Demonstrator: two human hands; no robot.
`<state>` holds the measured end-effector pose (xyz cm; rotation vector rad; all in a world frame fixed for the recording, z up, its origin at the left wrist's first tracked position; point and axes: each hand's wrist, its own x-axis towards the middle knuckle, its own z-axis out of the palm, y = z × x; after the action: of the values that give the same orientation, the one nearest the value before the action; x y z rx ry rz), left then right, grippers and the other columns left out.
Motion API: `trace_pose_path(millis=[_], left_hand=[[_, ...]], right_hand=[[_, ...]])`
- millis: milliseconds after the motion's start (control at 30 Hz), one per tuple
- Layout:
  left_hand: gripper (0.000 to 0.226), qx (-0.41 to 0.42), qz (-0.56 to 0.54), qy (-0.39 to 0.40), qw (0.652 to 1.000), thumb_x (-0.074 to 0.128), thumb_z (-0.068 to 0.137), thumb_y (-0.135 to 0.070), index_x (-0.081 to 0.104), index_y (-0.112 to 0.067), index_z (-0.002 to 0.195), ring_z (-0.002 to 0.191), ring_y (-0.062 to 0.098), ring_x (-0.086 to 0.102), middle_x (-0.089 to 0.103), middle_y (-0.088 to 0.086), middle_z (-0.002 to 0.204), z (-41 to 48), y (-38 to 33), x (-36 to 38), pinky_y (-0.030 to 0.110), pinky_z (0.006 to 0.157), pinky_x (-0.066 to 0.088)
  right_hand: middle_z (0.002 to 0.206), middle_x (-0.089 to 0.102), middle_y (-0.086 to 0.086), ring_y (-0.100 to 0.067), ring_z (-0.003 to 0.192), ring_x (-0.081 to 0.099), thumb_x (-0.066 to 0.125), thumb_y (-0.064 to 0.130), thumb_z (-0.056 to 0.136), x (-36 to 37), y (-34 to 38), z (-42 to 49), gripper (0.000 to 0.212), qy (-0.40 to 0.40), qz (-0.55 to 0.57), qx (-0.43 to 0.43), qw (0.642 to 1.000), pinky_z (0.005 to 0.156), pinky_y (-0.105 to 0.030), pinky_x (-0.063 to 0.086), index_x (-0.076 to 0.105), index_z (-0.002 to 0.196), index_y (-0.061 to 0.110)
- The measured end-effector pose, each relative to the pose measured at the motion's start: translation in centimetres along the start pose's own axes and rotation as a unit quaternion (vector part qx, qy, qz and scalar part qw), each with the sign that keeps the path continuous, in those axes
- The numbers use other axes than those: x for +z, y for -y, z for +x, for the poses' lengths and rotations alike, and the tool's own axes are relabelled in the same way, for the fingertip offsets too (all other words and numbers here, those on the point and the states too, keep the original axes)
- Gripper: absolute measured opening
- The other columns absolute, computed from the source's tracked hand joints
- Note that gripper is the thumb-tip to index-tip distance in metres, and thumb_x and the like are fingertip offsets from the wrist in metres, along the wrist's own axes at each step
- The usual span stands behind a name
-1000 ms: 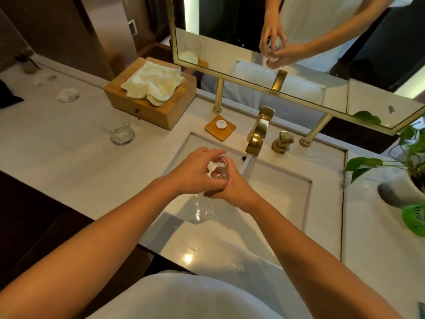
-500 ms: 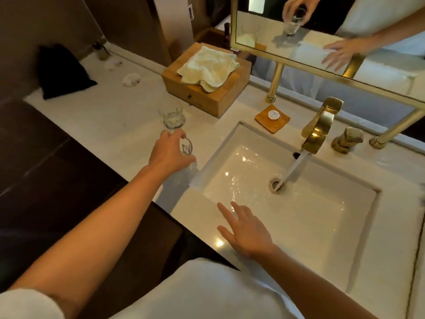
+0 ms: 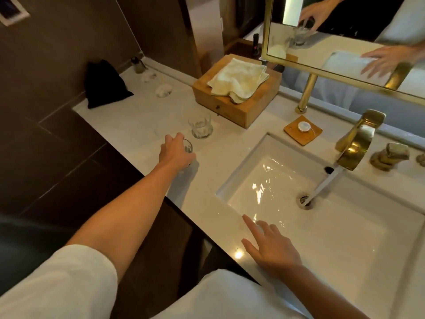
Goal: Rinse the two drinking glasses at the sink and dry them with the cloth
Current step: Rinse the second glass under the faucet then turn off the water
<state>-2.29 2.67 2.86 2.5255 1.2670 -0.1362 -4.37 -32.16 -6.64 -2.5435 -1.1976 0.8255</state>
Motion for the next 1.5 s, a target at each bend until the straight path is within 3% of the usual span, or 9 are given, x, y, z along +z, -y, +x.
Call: trace_pose_path(millis=[300,467,600,767,933,1100,1200,1367,1500], left_hand=[[0.079,-0.048,0.047,0.073,0.995,0.071,0.076,-0.053,0.041,-0.015,0.139,0.120,0.041,0.050,0.041,0.018,0.140,2.9,-0.3,-1.5,0.047,0.093,0.051],[0.092,0.018,0.035,0.023,0.999,0.063,0.081,-0.064,0.026,-0.015,0.149,0.136,0.041,0.031,0.029,0.018,0.149,4.1,-4.0,-2.8,0.051,0.104,0.038],[0.085,0.064,0.026,0.030,0.997,0.064,0.082,-0.056,0.024,-0.020,0.148,0.133,0.041,0.033,0.031,0.017,0.146,6.0,-6.1,-2.0,0.050,0.100,0.040],[0.092,0.059,-0.015,0.078,0.995,0.070,0.083,-0.050,0.017,-0.032,0.155,0.131,0.044,0.039,0.029,0.019,0.145,8.2,-6.4,-0.8,0.049,0.105,0.041],[0.064,0.089,-0.036,0.046,0.994,0.077,0.078,-0.037,0.044,-0.026,0.133,0.113,0.038,0.053,0.042,0.016,0.127,8.6,-6.7,-0.9,0.035,0.085,0.045],[0.065,0.198,-0.014,0.032,0.980,0.082,0.069,-0.036,0.050,-0.034,0.126,0.106,0.031,0.055,0.042,0.007,0.120,4.8,-10.0,-1.1,0.034,0.085,0.046],[0.076,0.282,0.007,0.097,0.954,0.087,0.065,-0.037,0.051,-0.036,0.131,0.109,0.026,0.053,0.044,0.005,0.122,0.8,-12.8,0.2,0.029,0.084,0.043],[0.079,0.348,-0.006,0.190,0.918,0.089,0.065,-0.031,0.050,-0.037,0.133,0.111,0.026,0.052,0.045,0.005,0.125,-5.6,-16.8,5.6,0.029,0.085,0.041],[0.081,0.379,-0.020,0.219,0.899,0.089,0.063,-0.033,0.049,-0.037,0.134,0.111,0.025,0.053,0.047,0.004,0.125,-9.3,-19.9,9.5,0.030,0.085,0.045]], right_hand=[[0.150,0.038,0.008,-0.016,0.130,0.042,0.021,0.066,0.097,-0.3,0.1,-0.1,0.068,-0.021,-0.004,0.000,1.000,0.093,-0.033,0.049,-0.005,0.155,0.044],[0.126,0.062,0.003,-0.020,0.104,0.060,0.024,0.070,0.092,0.4,0.1,-0.1,0.072,-0.058,-0.004,-0.005,0.998,0.063,-0.036,0.056,0.022,0.155,0.037],[0.140,0.048,0.008,-0.017,0.118,0.049,0.015,0.072,0.088,-0.3,0.4,0.0,0.077,-0.043,-0.008,-0.008,0.999,0.082,-0.034,0.053,0.005,0.157,0.040],[0.142,0.042,0.010,-0.016,0.123,0.044,0.014,0.073,0.090,-0.9,0.5,0.1,0.075,-0.017,0.014,0.002,1.000,0.091,-0.034,0.047,-0.003,0.156,0.042],[0.144,0.041,0.009,-0.016,0.126,0.042,0.019,0.071,0.093,-1.3,0.8,0.2,0.074,-0.005,0.005,0.006,1.000,0.093,-0.035,0.045,-0.004,0.156,0.041],[0.141,0.045,0.004,-0.019,0.122,0.046,0.022,0.069,0.094,-1.3,0.8,0.1,0.073,-0.013,0.010,0.010,1.000,0.092,-0.038,0.046,0.000,0.157,0.038],[0.141,0.046,0.003,-0.021,0.123,0.047,0.023,0.069,0.094,-1.1,0.8,0.1,0.073,-0.015,0.004,0.014,1.000,0.092,-0.039,0.047,0.003,0.157,0.038],[0.138,0.052,0.000,-0.024,0.123,0.049,0.031,0.068,0.093,-0.7,0.2,-0.1,0.071,-0.022,0.048,0.038,0.998,0.094,-0.042,0.046,0.019,0.154,0.035],[0.119,0.068,-0.005,-0.025,0.110,0.060,0.042,0.061,0.095,-0.7,-1.2,0.6,0.052,0.010,0.182,0.113,0.977,0.093,-0.039,0.048,0.060,0.130,0.026]])
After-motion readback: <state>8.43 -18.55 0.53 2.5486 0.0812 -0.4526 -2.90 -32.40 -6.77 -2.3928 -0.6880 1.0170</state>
